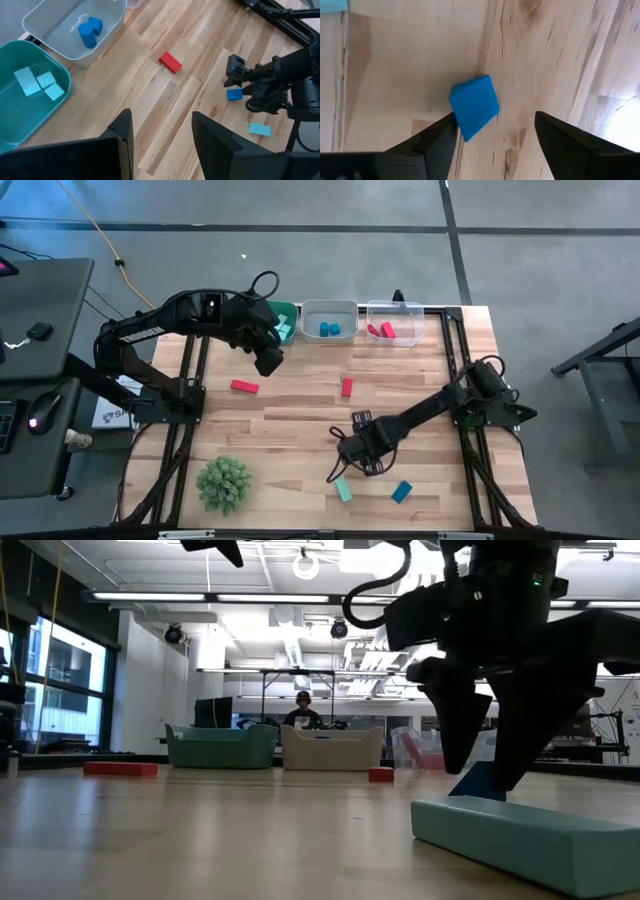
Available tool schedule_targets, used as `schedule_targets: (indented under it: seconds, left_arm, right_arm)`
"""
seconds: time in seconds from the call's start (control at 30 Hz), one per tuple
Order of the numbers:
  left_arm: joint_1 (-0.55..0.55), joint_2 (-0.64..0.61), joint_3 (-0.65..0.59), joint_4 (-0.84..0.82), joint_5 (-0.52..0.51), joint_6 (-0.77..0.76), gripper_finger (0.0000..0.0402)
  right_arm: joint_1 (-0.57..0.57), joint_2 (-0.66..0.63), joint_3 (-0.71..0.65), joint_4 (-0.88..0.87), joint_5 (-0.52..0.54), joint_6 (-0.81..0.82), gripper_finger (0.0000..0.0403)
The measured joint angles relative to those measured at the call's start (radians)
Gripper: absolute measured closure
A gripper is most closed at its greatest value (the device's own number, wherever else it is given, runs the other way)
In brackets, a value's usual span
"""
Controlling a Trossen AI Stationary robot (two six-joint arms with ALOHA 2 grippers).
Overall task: Sort & place blocks by color
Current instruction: Put the left blue block into the gray bin
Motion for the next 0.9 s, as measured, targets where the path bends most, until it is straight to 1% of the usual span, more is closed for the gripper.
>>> schedule_targets:
  seconds: [0.1,0.2,0.4,0.77,0.9]
  left_arm:
    - [0.000,0.000,0.000,0.000,0.000,0.000,0.0282]
    - [0.000,0.000,0.000,0.000,0.000,0.000,0.0282]
    - [0.000,0.000,0.000,0.000,0.000,0.000,0.0282]
    - [0.000,0.000,0.000,0.000,0.000,0.000,0.0282]
    - [0.000,0.000,0.000,-0.001,0.000,0.000,0.0282]
  right_arm:
    - [0.000,0.000,0.000,0.000,-0.011,-0.002,0.0167]
    - [0.000,0.004,0.000,0.009,-0.046,-0.002,0.0194]
    - [0.000,0.006,0.000,0.019,-0.042,0.002,0.0241]
    - [0.000,0.025,0.001,0.027,-0.074,0.010,0.0286]
    - [0.000,0.024,0.002,0.025,-0.080,0.032,0.0325]
